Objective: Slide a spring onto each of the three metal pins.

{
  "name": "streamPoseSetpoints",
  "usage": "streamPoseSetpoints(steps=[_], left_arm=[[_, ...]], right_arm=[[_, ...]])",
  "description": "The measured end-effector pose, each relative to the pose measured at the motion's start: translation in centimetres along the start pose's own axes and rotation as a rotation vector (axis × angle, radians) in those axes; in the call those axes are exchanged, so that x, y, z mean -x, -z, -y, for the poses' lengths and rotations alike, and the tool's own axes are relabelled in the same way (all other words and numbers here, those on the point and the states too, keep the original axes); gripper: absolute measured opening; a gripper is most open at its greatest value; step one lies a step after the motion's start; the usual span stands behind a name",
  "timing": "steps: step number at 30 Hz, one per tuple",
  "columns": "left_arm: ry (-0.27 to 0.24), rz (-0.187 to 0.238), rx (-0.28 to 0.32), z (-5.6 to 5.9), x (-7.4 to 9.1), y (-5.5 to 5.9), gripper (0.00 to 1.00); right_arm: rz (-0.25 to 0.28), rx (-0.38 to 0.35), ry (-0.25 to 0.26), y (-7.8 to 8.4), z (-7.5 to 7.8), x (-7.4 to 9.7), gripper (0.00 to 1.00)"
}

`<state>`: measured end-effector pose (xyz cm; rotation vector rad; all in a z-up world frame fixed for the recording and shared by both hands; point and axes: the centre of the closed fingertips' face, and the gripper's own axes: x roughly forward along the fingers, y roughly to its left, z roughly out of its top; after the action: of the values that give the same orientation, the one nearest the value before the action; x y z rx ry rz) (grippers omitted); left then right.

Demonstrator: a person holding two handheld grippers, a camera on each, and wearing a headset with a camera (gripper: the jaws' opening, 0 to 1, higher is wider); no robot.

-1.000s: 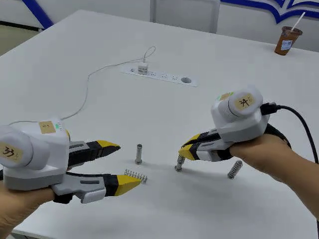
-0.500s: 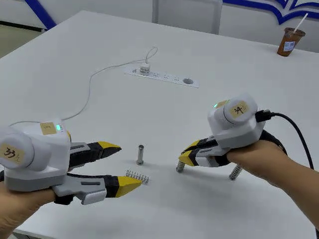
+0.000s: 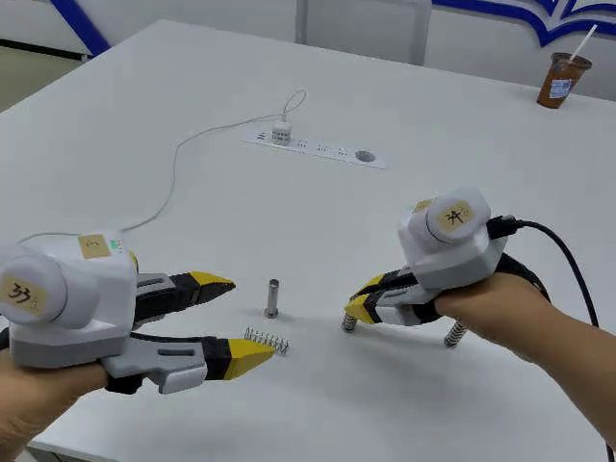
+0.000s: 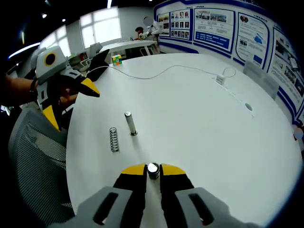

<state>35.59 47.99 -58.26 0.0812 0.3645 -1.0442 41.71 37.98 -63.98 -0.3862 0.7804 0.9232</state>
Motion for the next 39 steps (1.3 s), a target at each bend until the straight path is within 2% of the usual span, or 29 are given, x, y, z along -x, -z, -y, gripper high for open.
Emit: streamPoseSetpoints(steps=[14, 20, 29, 39], left_arm=[[-0.002, 0.003, 0.0, -0.1, 0.0, 0.0, 0.56], [-0.002, 0.006, -0.001, -0.1, 0.0, -0.1, 0.56], [-0.006, 0.008, -0.002, -0.1, 0.3, -0.1, 0.55], [-0.015, 0.009, 0.003, -0.2, 0.7, 0.1, 0.56]], right_arm=[[0.011, 0.008, 0.012, -0.3, 0.1, 0.4, 0.18], [0.036, 0.031, 0.014, -1.7, -0.5, 1.1, 0.19], [0.053, 0.112, -0.008, -4.4, -2.5, 1.2, 0.2], [0.03, 0.157, -0.062, -4.6, -5.1, -0.4, 0.2]])
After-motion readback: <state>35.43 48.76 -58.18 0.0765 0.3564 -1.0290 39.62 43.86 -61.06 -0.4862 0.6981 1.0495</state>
